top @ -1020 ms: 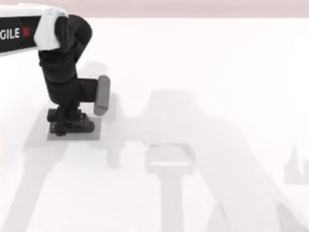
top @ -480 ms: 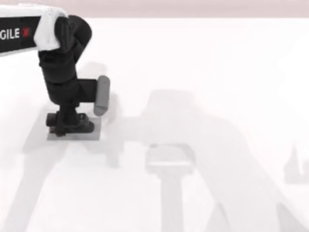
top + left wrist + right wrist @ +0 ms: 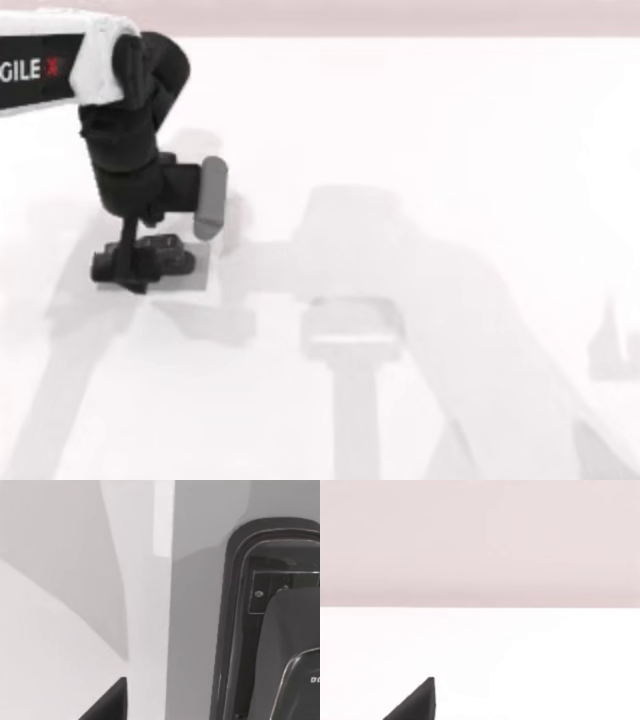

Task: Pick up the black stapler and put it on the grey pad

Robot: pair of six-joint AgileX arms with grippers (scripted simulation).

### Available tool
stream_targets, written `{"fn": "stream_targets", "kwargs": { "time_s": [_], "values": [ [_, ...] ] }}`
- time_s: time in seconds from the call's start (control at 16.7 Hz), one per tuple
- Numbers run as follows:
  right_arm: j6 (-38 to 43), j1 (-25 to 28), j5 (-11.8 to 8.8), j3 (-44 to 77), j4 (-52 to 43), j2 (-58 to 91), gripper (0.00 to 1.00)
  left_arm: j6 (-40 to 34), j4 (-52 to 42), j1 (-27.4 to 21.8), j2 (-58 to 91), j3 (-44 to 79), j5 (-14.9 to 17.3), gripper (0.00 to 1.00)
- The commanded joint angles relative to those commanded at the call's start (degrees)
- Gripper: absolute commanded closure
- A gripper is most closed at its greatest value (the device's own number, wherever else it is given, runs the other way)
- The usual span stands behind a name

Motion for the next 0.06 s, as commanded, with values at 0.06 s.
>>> {"fn": "stream_targets", "kwargs": {
  "time_s": [0.06],
  "values": [
    [0.0, 0.0, 0.0, 0.0, 0.0, 0.0, 0.0, 0.0, 0.0, 0.0, 0.0, 0.0, 0.0, 0.0]
  ]
}}
